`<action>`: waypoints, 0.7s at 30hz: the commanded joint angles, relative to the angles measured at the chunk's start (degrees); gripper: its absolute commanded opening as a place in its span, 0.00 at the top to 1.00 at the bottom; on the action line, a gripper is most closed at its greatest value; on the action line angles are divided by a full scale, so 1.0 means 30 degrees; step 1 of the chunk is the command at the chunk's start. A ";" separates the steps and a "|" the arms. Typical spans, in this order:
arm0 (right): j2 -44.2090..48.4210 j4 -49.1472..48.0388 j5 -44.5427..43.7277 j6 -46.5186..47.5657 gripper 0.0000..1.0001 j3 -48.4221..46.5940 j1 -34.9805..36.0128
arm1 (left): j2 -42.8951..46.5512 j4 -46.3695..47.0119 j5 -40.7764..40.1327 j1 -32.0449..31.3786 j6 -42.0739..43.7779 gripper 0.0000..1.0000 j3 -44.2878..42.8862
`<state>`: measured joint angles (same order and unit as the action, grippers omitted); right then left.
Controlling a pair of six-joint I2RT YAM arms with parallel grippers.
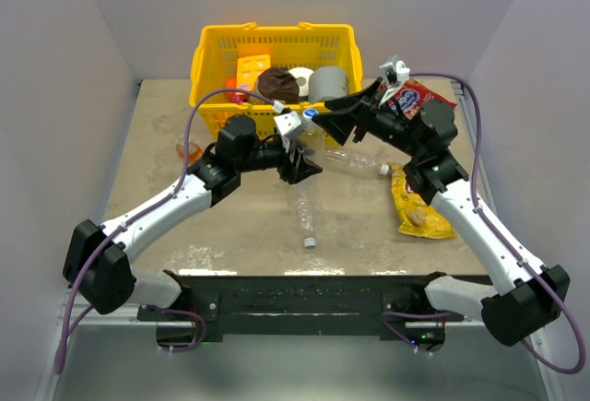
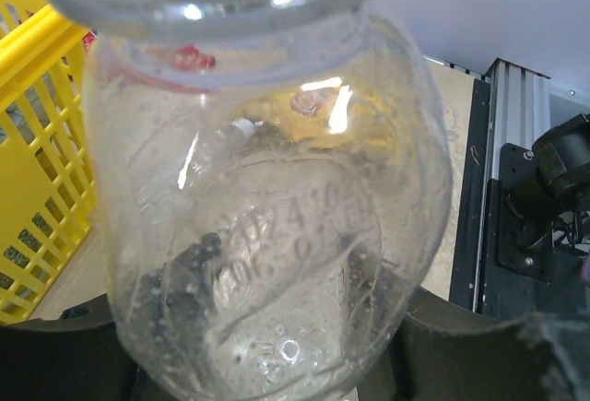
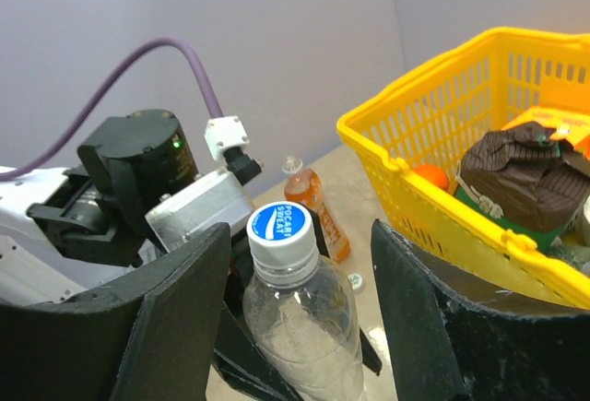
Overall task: Unscrew the bottle caps
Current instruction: Unscrew the bottle cap from the plastic bottle.
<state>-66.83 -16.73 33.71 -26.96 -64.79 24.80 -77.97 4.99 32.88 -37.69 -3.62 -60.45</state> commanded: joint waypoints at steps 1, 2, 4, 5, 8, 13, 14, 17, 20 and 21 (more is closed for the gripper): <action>-0.0107 0.0596 -0.0341 0.0723 0.37 -0.1164 0.0201 | 0.0415 0.0474 -0.0853 -0.0092 -0.0259 0.74 -0.0711; -0.0165 0.0684 -0.0253 0.0870 0.37 -0.1223 0.0346 | 0.0415 0.0445 -0.0941 -0.0092 -0.0230 0.74 -0.0711; -0.0107 0.0801 -0.0252 0.1192 0.38 -0.1253 0.0494 | 0.0386 0.0445 -0.0942 -0.0092 -0.0259 0.75 -0.0711; -0.0078 0.0802 -0.0223 0.1252 0.38 -0.1282 0.0610 | 0.0357 0.0445 -0.0942 -0.0121 -0.0259 0.75 -0.0711; -0.0194 0.0860 -0.0222 0.1370 0.38 -0.1341 0.0786 | 0.0298 0.0416 -0.0912 -0.0121 -0.0230 0.75 -0.0711; -0.0429 0.0568 0.0156 0.1428 0.42 -0.1341 0.0875 | 0.0152 0.0182 -0.0854 -0.0092 -0.0200 0.75 -0.0857; -0.0516 0.0567 0.0187 0.1428 0.43 -0.1370 0.0904 | 0.0123 0.0181 -0.0825 -0.0121 -0.0200 0.75 -0.0886; -0.0663 0.0597 0.0217 0.1429 0.46 -0.1400 0.0962 | 0.0122 0.0181 -0.0796 -0.0092 -0.0200 0.75 -0.0887; -0.0722 0.0597 0.0276 0.1516 0.48 -0.1400 0.0963 | 0.0122 0.0152 -0.0766 -0.0121 -0.0171 0.75 -0.0887; -0.0722 0.0626 0.0305 0.1516 0.48 -0.1429 0.0963 | 0.0122 0.0152 -0.0766 -0.0092 -0.0171 0.75 -0.0887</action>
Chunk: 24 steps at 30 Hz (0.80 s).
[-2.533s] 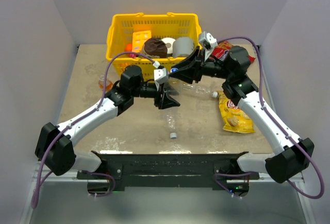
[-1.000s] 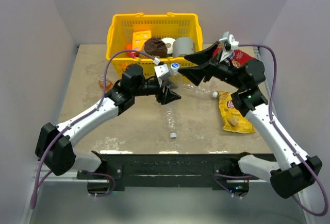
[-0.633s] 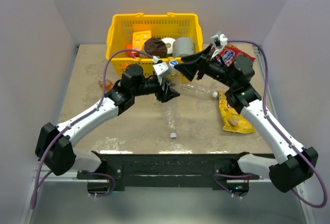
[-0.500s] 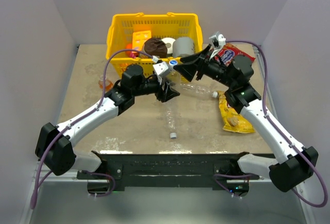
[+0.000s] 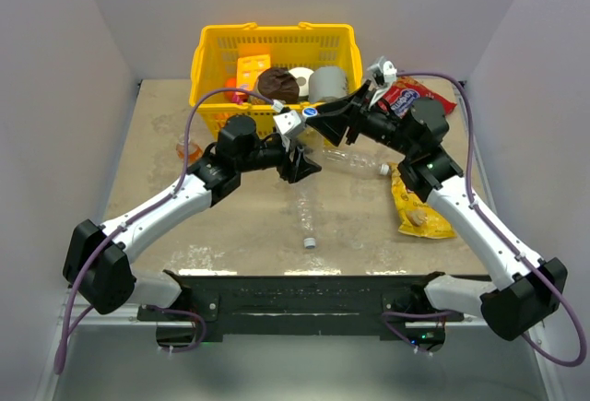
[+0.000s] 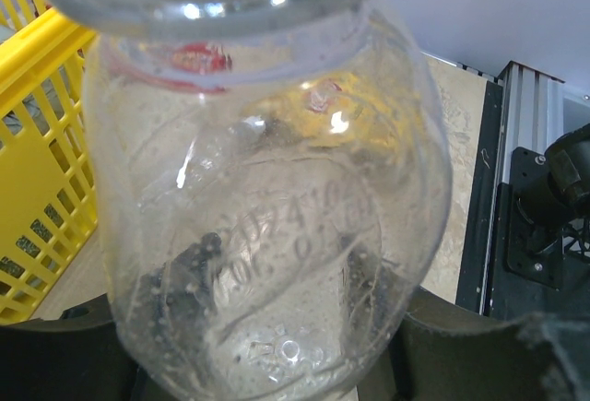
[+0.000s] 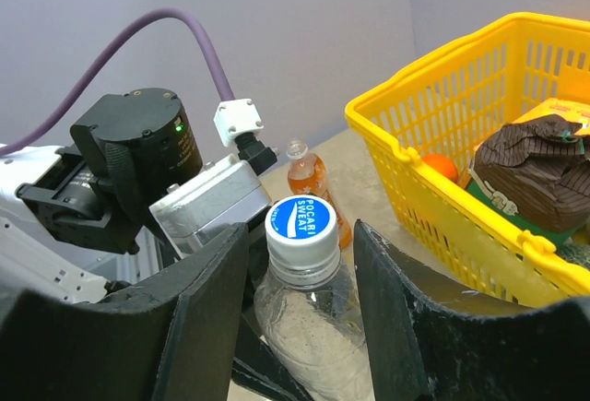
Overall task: Unscrew the bottle caps
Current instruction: Unscrew the bottle cap from the plastic bottle.
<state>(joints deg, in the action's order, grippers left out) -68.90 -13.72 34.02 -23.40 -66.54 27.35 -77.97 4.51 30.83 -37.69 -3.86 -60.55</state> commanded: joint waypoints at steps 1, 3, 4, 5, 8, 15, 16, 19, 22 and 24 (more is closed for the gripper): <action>-0.0088 -0.0379 0.0203 0.0358 0.50 -0.0875 0.0111 | 0.0122 0.0312 -0.0081 -0.0121 -0.0091 0.75 -0.0850; -0.0001 -0.0495 0.0203 0.0358 0.51 -0.0788 0.0140 | 0.0122 0.0312 -0.0081 -0.0092 -0.0091 0.75 -0.0879; -0.0001 -0.0555 0.0232 0.0329 0.52 -0.0759 0.0140 | 0.0122 0.0283 -0.0052 -0.0121 -0.0091 0.75 -0.0880; -0.0001 -0.0584 0.0261 0.0358 0.53 -0.0758 0.0140 | 0.0064 0.0254 -0.0052 -0.0092 -0.0091 0.75 -0.0880; -0.0059 -0.0701 0.0319 0.0358 0.60 -0.0729 0.0198 | -0.0053 0.0195 0.0065 -0.0092 -0.0062 0.75 -0.0938; -0.0440 -0.0935 0.1195 0.0445 0.79 -0.0701 0.0198 | -0.0024 0.0223 0.0708 -0.0034 -0.0061 0.75 -0.0997; -0.0440 -0.0907 0.1373 0.0533 0.81 -0.0671 0.0169 | 0.0034 0.0456 0.1377 0.0053 -0.0120 0.75 -0.0939; -0.0557 -0.0732 0.2249 0.0738 0.87 -0.0728 0.0111 | 0.0327 0.0926 0.2813 0.0493 -0.0267 0.76 -0.0850; -0.0820 -0.0497 0.3885 0.0973 0.88 -0.0904 -0.0035 | 0.0445 0.1044 0.4626 0.0961 -0.0238 0.76 -0.0996; -0.1084 -0.0439 0.4769 0.0915 0.89 -0.1108 -0.0094 | 0.0503 0.1132 0.5889 0.1371 -0.0209 0.76 -0.1055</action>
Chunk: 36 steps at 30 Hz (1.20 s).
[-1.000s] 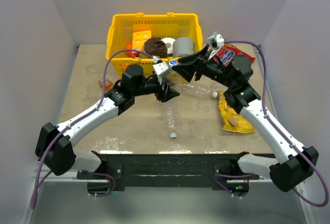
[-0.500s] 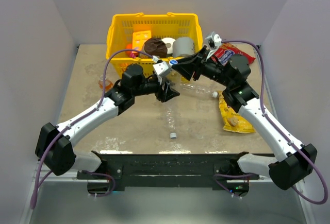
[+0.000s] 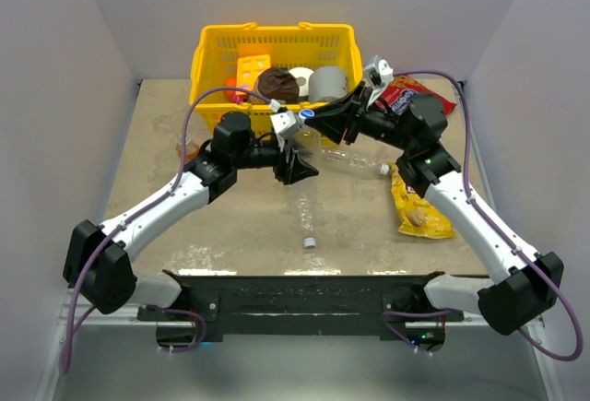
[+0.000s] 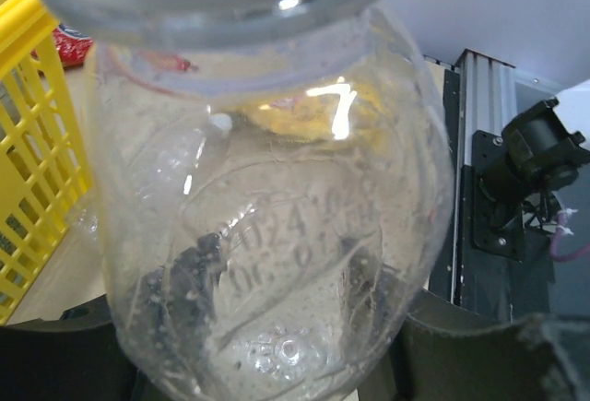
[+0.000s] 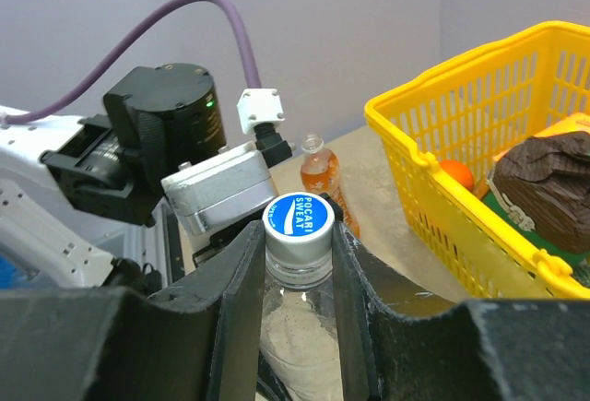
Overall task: Unscrew the bottle caps
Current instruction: Unscrew the bottle cap from the plastic bottle.
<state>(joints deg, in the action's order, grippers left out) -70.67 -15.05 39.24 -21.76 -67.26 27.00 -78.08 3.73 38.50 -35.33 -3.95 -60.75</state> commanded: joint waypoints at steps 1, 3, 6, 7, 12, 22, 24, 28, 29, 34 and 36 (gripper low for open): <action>-0.0524 0.0006 0.3931 0.0368 0.89 -0.0869 -0.0065 | 0.0627 0.1395 0.4440 0.0702 -0.0092 0.76 -0.1048; -0.0640 -0.0169 0.4698 0.0251 0.89 -0.0840 -0.0124 | 0.0773 0.1366 0.5210 0.0820 0.0229 0.76 -0.1048; -0.0787 -0.1045 0.6046 -0.0362 0.89 -0.0695 -0.0183 | 0.0921 0.1307 0.6294 0.0791 0.0465 0.76 -0.1048; -0.0788 -0.1425 0.6339 -0.0596 0.89 -0.0636 -0.0154 | 0.0921 0.1394 0.6877 0.0820 0.0465 0.76 -0.1048; -0.1022 -0.3507 0.7921 -0.1945 0.89 -0.0197 -0.0212 | 0.0745 0.1863 0.8609 0.0820 -0.0002 0.76 -0.1019; -0.1256 -0.5677 0.8921 -0.3206 0.89 0.0302 -0.0359 | 0.0481 0.2479 1.0135 0.0674 -0.0648 0.76 -0.0990; -0.1227 -0.6086 0.8833 -0.3469 0.89 0.0390 -0.0417 | 0.0452 0.2420 1.0048 0.0674 -0.0590 0.76 -0.0960; -0.1198 -0.6643 0.8453 -0.3938 0.90 0.0507 -0.0505 | 0.0452 0.2040 0.9375 0.0644 -0.0268 0.76 -0.1018; -0.1111 -0.6673 0.8336 -0.3968 0.90 0.0537 -0.0505 | 0.0452 0.1894 0.9199 0.0644 -0.0035 0.76 -0.1077; -0.0818 -0.6704 0.7955 -0.4202 0.82 0.0625 -0.0652 | 0.0393 0.0605 0.7648 0.0644 0.1048 0.76 -0.1312; -0.0643 -0.6382 0.7662 -0.4057 0.74 0.0596 -0.0710 | 0.0452 0.0282 0.6798 0.0644 0.1168 0.76 -0.1371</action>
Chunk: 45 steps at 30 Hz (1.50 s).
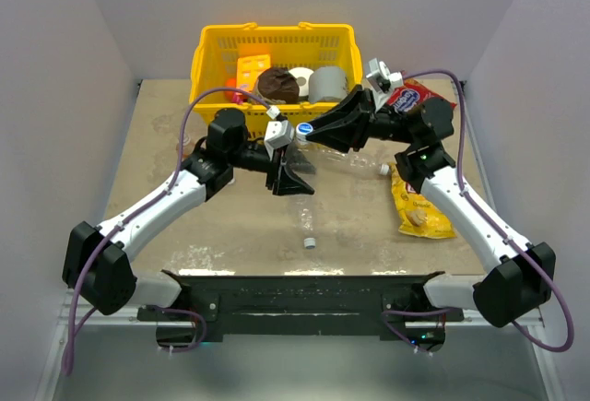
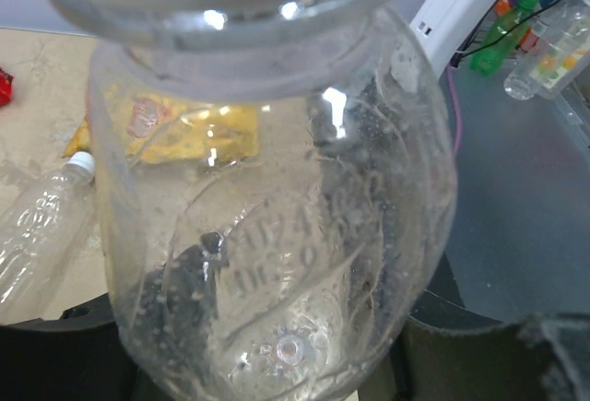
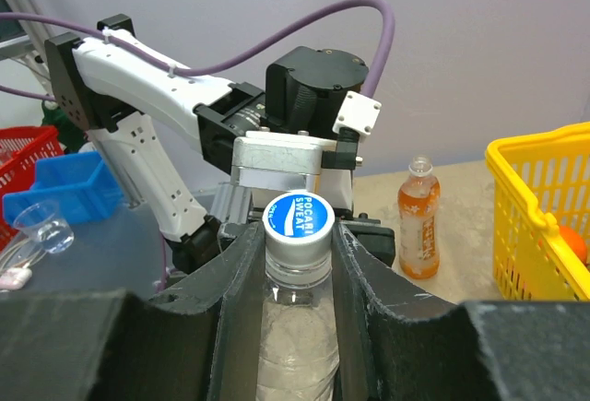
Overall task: Unscrew the bottle caps
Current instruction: Unscrew the bottle cap from the plastic bottle.
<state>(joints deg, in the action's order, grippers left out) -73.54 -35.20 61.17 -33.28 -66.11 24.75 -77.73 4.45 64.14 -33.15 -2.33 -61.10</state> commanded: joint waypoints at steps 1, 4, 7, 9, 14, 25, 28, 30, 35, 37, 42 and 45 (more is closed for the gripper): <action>0.0400 0.0859 0.0237 0.0132 0.61 0.0151 -0.0018 | 0.0364 -0.0017 -0.2012 -0.0113 0.0687 0.76 -0.1254; 0.0635 0.1479 -0.0378 0.0486 0.42 0.0150 -0.0135 | 0.0394 -0.0135 -0.2921 -0.0084 0.0688 0.76 -0.1254; 0.0782 0.1567 -0.0759 0.0487 0.27 0.0209 -0.0253 | 0.0511 0.0070 -0.3303 -0.0113 0.0688 0.76 -0.1137; 0.0840 0.1568 -0.1138 0.0487 0.25 0.0239 -0.0282 | 0.0540 0.0158 -0.3712 -0.0113 0.0601 0.76 -0.1079; 0.1484 0.3144 -0.3860 0.1626 0.23 0.0239 -0.0282 | 0.0540 0.0187 -0.5495 -0.0084 0.0366 0.76 -0.1049; 0.2423 0.4438 -0.7555 0.2977 0.35 0.0561 -0.0107 | 0.0248 0.0275 -0.7756 -0.0084 -0.0367 0.77 -0.0990; 0.2364 0.4789 -0.7907 0.3415 0.38 0.0386 0.0215 | 0.0160 0.0217 -0.7932 -0.0113 -0.0425 0.78 -0.0990; 0.2160 0.5111 -0.8142 0.3738 0.40 0.0210 0.0506 | 0.0101 0.0188 -0.7962 -0.0114 -0.0425 0.78 -0.1020; 0.1896 0.5610 -0.8845 0.4383 0.42 -0.0054 0.1006 | -0.0104 -0.0017 -0.8079 -0.0318 -0.0338 0.78 -0.1078; 0.1778 0.5610 -0.8904 0.4384 0.43 -0.0113 0.1094 | -0.0192 -0.0018 -0.8050 -0.0406 -0.0337 0.78 -0.1107; 0.1749 0.5640 -0.9197 0.4588 0.45 -0.0084 0.1241 | -0.0309 -0.0076 -0.7991 -0.0524 -0.0279 0.78 -0.1108; 0.1749 0.5669 -0.9314 0.4618 0.46 -0.0055 0.1241 | -0.0367 -0.0135 -0.7962 -0.0611 -0.0220 0.78 -0.1108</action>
<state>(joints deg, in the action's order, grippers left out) -68.55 -17.26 35.16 -20.80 -64.38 28.14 -78.59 3.18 40.23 -34.50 -2.55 -62.04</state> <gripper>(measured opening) 0.549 0.573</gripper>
